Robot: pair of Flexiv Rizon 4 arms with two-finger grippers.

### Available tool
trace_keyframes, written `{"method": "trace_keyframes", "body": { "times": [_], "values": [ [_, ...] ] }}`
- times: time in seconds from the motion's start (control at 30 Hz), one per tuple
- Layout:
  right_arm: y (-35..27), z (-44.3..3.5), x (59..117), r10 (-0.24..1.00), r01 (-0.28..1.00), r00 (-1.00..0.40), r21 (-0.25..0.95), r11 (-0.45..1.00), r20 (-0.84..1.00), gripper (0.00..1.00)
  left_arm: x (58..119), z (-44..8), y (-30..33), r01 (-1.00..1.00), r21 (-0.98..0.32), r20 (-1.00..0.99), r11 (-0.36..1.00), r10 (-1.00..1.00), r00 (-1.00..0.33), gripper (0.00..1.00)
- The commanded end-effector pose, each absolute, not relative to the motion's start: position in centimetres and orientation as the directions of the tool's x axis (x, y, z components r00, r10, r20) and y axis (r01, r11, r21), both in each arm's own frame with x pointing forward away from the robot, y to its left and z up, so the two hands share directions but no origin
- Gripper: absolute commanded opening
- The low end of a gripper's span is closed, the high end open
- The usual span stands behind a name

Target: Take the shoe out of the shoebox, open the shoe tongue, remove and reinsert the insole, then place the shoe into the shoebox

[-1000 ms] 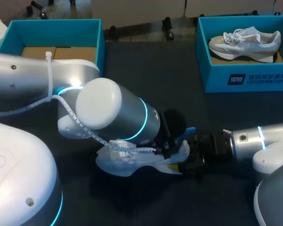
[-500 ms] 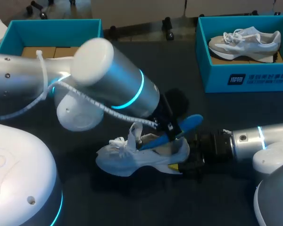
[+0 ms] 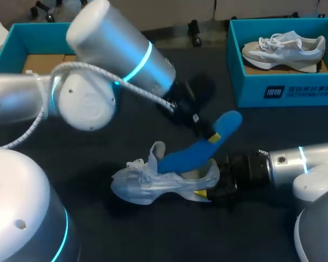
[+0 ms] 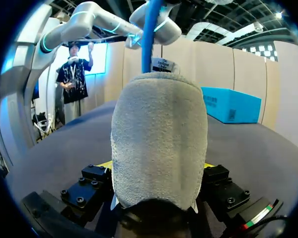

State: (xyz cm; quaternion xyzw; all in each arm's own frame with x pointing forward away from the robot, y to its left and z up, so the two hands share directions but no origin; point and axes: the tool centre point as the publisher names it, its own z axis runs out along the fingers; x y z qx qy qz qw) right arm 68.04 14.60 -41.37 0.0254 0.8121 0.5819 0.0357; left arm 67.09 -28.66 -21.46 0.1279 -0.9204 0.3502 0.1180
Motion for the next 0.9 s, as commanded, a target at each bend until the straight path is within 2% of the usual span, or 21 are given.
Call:
{"method": "trace_keyframes", "body": {
  "times": [0.03, 0.37, 0.9],
  "values": [
    [14.8, -41.4, 67.8, 0.084, 0.001, -0.996, 0.945, 0.327, -0.028, 0.00, 66.2, -18.5, -26.7, -0.315, -0.642, 0.351, 0.699, -0.097, -0.931, 0.00],
    [14.8, -41.4, 67.8, 0.084, 0.001, -0.996, 0.945, 0.327, -0.028, 0.00, 63.3, -11.3, -25.4, -0.286, -0.734, 0.362, 0.616, -0.001, -0.932, 0.00],
    [14.8, -41.4, 67.8, 0.084, 0.001, -0.996, 0.945, 0.327, -0.028, 0.00, 63.3, -11.3, -25.4, -0.286, -0.734, 0.362, 0.616, -0.001, -0.932, 0.00]
  ]
}}
